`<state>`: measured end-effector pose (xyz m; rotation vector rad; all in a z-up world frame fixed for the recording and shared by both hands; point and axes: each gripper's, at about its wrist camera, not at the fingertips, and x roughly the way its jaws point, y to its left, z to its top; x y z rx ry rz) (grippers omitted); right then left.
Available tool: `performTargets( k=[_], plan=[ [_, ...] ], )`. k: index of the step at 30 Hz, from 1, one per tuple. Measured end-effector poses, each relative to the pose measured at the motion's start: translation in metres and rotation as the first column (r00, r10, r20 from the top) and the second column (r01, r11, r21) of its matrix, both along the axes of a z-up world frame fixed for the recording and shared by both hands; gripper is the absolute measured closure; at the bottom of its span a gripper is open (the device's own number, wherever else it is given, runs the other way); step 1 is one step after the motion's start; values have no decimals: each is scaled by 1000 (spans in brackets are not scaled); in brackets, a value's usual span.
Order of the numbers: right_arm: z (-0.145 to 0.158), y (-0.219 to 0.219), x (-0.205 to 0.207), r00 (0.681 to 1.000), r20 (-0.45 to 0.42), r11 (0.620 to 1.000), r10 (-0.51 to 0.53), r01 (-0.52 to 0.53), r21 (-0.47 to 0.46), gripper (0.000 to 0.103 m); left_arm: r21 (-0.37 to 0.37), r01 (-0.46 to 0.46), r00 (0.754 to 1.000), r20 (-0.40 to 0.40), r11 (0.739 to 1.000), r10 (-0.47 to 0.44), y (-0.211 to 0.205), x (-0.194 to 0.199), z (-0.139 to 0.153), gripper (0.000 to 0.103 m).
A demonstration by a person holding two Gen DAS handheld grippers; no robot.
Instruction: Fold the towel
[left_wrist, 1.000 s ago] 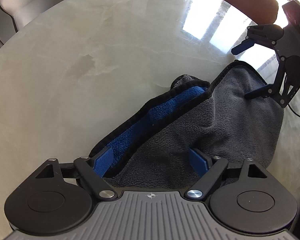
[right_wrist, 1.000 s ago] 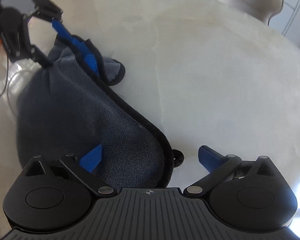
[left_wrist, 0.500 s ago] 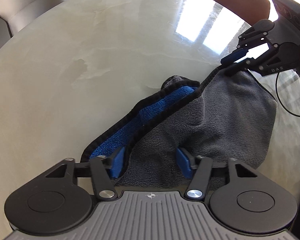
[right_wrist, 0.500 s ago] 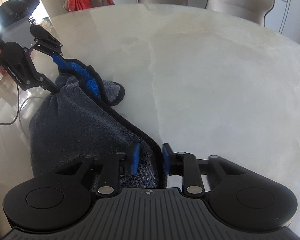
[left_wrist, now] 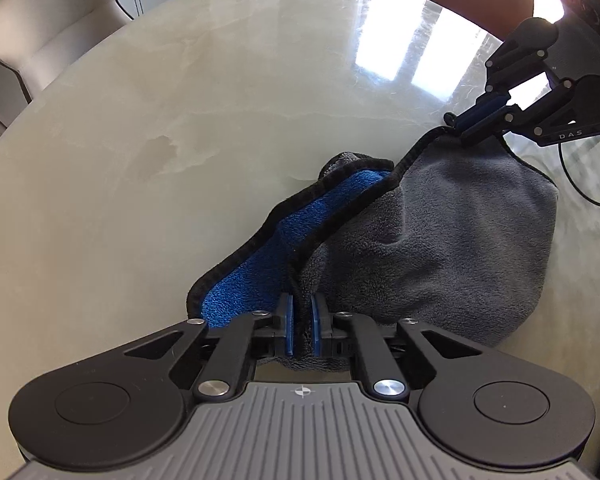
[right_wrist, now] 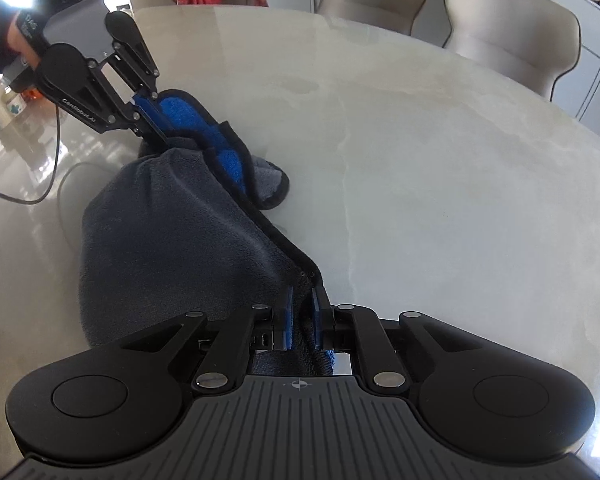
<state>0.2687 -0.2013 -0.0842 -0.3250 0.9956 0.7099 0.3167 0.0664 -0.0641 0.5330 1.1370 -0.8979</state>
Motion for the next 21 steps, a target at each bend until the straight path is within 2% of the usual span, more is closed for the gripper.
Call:
performTargets(
  k=[9,14,21],
  plan=[
    [-7,-5,-25,999,-42,999,-34,34,0,92,-4,-24,999,-26,1000,24,-2,5,-11,94],
    [-8,-18,-15,989,-30,989,-145,146,29,91,-4,-23,999,-27,1000,23,-5,5,-14,92],
    [-18,-17,-5,986,-67,987,-155,157,35,88,-14,-35,999,-39,999,35,-3,8,-16,89]
  ],
)
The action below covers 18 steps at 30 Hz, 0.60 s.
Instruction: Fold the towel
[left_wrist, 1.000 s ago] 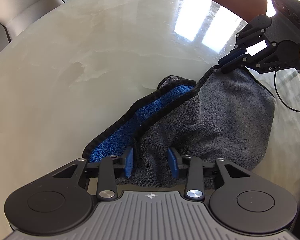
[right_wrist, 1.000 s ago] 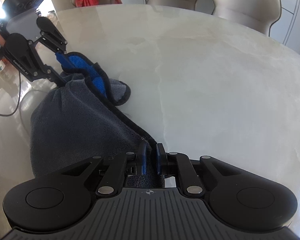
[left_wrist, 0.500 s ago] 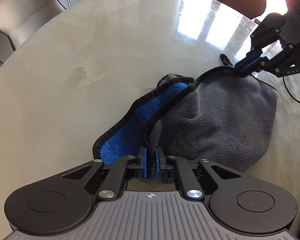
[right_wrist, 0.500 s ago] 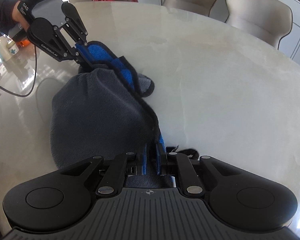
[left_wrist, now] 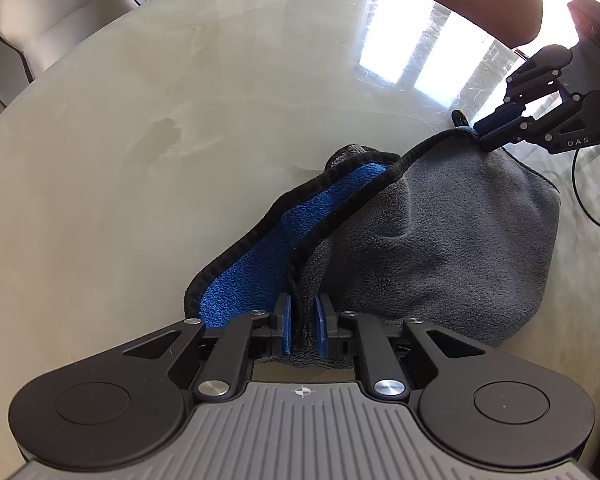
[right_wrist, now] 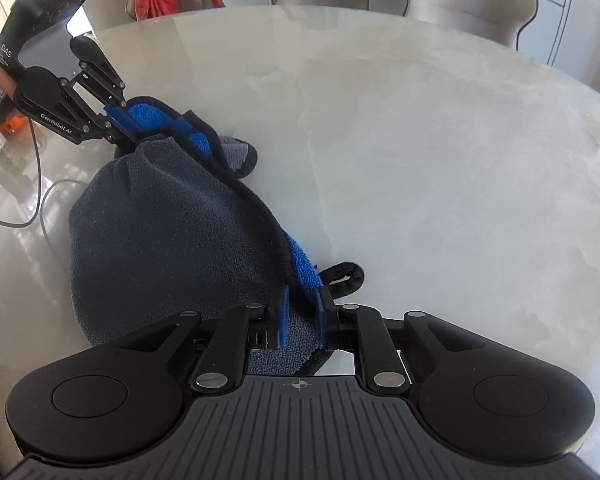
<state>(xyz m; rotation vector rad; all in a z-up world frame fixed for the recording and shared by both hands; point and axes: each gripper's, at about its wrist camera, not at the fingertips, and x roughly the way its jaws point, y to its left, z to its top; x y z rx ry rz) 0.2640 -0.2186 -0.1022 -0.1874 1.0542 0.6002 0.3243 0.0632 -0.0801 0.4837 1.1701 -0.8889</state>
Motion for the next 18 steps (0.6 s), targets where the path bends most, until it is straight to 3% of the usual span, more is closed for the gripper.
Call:
performTargets(
  k=[1,2,3,4,6,10,16,18],
  plan=[
    [0,-1,1,1000,0,1000,-8,8,2,88,-2,-1,1000,0,1000,1,0,0,0,89],
    [-1,-2,2,1000,0,1000,-23,23,-4,78,-4,-1,1000,-1,1000,1,0,0,0,89],
    [-2,-4,3,999,3,999,-36,36,-20,60,-6,-2,1000,-1,1000,2,0,0,0,88],
    [-2,-6,3,999,12,999,-39,39,-32,56,-8,-3,1000,-3,1000,3,0,0,-1,88],
    [-3,-9,3,999,14,999,-32,32,-29,56,-10,-1,1000,-3,1000,1,0,0,0,88],
    [0,-2,0,1000,16,999,26,-26,-28,71,8,32,999,15,999,-32,2,-1,2,90],
    [1,11,-4,996,45,995,82,-80,-52,70,2,16,1000,14,1000,-16,8,2,6,84],
    [3,9,-2,996,44,996,77,-75,-46,78,-1,13,1000,21,1000,-13,10,2,6,82]
  ],
)
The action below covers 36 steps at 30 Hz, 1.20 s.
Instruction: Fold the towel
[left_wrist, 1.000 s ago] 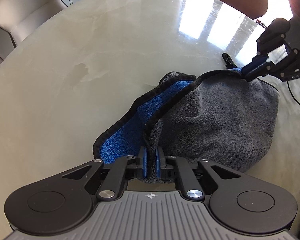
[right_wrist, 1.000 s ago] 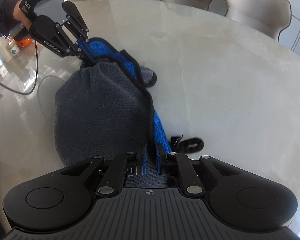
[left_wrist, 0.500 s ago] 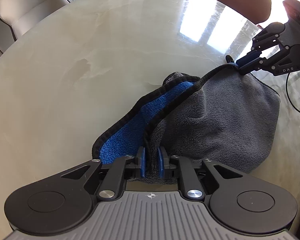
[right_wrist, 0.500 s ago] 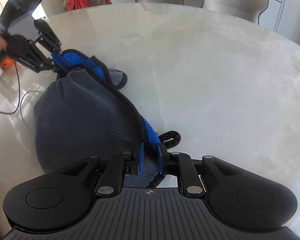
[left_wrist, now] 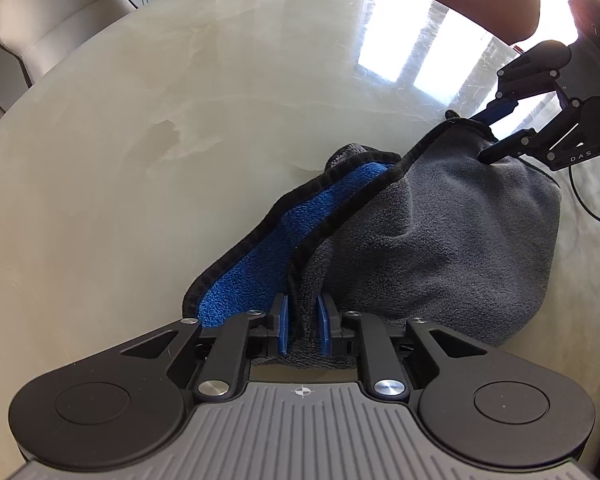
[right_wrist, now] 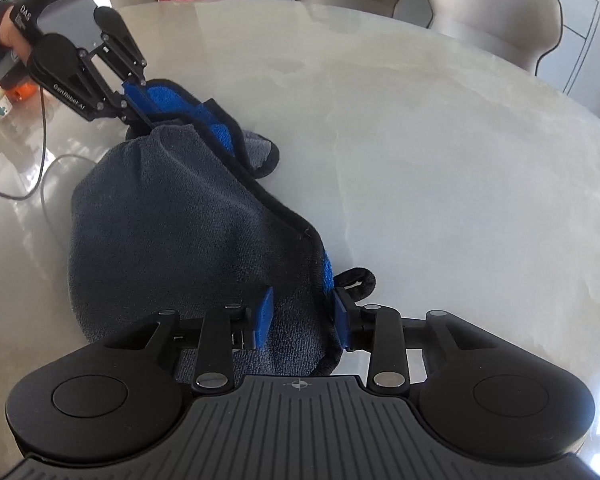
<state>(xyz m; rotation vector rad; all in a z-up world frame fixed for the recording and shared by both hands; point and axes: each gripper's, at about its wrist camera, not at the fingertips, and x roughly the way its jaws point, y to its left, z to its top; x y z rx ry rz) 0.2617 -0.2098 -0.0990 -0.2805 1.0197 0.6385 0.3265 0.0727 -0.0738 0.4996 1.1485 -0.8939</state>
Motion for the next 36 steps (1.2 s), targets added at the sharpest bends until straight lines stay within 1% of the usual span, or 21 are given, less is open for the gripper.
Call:
performTargets(
  k=[1,3,6,7,10,15,17,20,23,27,29,31,33,35,36],
  plan=[
    [2,0,0,1000,0,1000,6,-6,-1,86,0,1,1000,4,1000,-1,0,0,0,81],
    [6,0,1,1000,-1,1000,22,-22,-3,90,3,3,1000,9,1000,-3,-1,-1,0,81],
    [13,3,-3,999,20,999,38,-38,3,90,24,26,1000,13,999,-27,-4,-4,2,86],
    [16,4,-4,999,26,999,42,-42,7,90,30,37,999,22,999,-37,-5,-5,4,90],
    [22,5,-8,998,37,999,47,-47,13,90,35,50,997,49,998,-52,-7,-10,9,94],
    [34,8,-19,994,74,997,76,-74,-32,91,3,6,998,66,1000,-6,1,-13,26,94],
    [46,6,-24,993,93,997,75,-72,-31,91,-7,-16,997,77,1000,16,9,-16,35,94],
    [66,2,-34,989,131,997,75,-72,-25,91,-3,-26,995,100,1000,26,15,-27,46,94],
    [90,-2,-45,981,180,997,77,-74,-25,91,15,-10,991,132,1000,8,12,-41,53,94],
    [118,-10,-56,967,248,997,66,-56,-45,91,13,-1,984,178,1000,-2,4,-56,69,94],
    [126,-14,-60,966,254,998,57,-50,-35,91,7,-1,981,194,1000,0,2,-65,81,95],
    [132,-17,-63,965,255,999,51,-46,-26,90,15,2,979,205,1000,-6,-1,-73,84,95],
    [125,-16,-64,970,238,998,56,-52,-25,90,27,19,978,206,999,-24,-6,-85,84,95],
    [110,-9,-62,979,192,997,71,-66,-34,89,27,25,980,195,999,-30,-7,-94,81,95],
    [102,-7,-59,985,155,997,75,-71,-30,87,24,27,981,190,999,-31,-6,-97,84,95]
  ],
)
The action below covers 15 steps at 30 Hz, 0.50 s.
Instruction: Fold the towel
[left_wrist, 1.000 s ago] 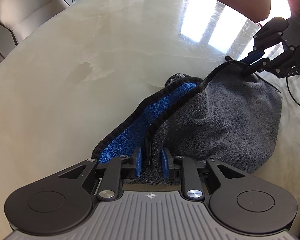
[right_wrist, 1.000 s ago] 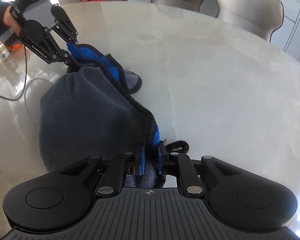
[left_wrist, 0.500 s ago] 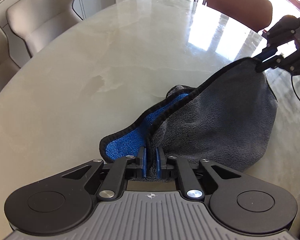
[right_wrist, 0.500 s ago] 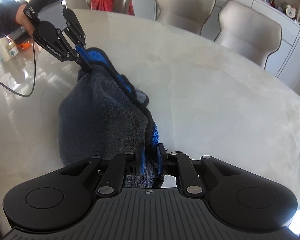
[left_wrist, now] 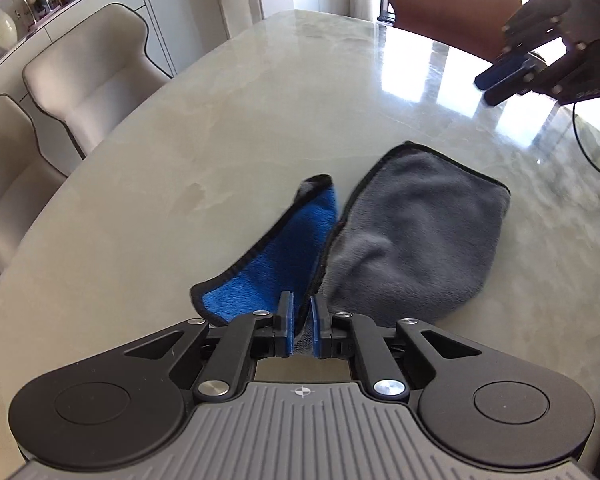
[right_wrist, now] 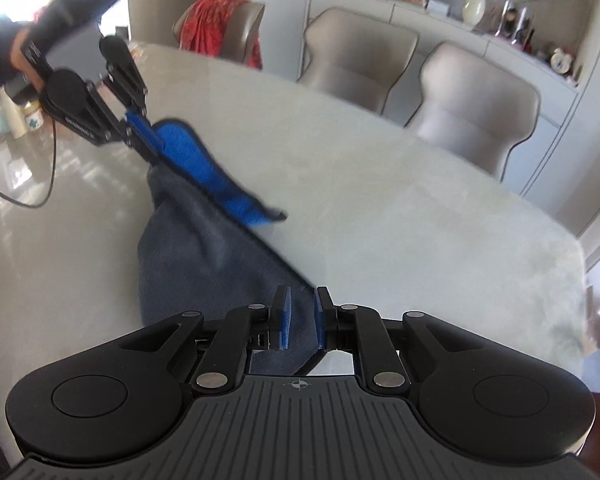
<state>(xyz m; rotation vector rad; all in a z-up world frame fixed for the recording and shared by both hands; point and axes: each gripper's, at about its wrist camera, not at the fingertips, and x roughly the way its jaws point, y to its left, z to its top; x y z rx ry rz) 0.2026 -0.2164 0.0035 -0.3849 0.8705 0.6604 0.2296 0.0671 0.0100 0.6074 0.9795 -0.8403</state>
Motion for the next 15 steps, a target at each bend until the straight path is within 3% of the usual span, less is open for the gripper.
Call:
performTargets(
  k=[2,4,8,9,10,15],
  plan=[
    [-11,4,5,999,-52,1000,12,-11,15,84,3,7,1000,-11,1000,-7,-3,-8,-5,95],
    [-24,11,14,997,-70,1000,28,-27,9,74,2,0,1000,-21,1000,0,-4,-9,-10,95],
    [-43,27,32,998,-57,997,38,-42,-65,67,6,-24,999,-30,1000,24,-1,-7,-21,95],
    [-47,29,36,998,-52,996,38,-42,-76,58,4,-26,999,-25,1000,27,-1,-4,-22,95],
    [-51,30,42,998,-54,996,34,-39,-85,56,-4,-34,999,-15,999,33,1,0,-22,94],
    [-65,29,65,999,-35,998,36,-38,-59,56,-42,-54,997,47,998,56,10,24,-17,85]
  ],
)
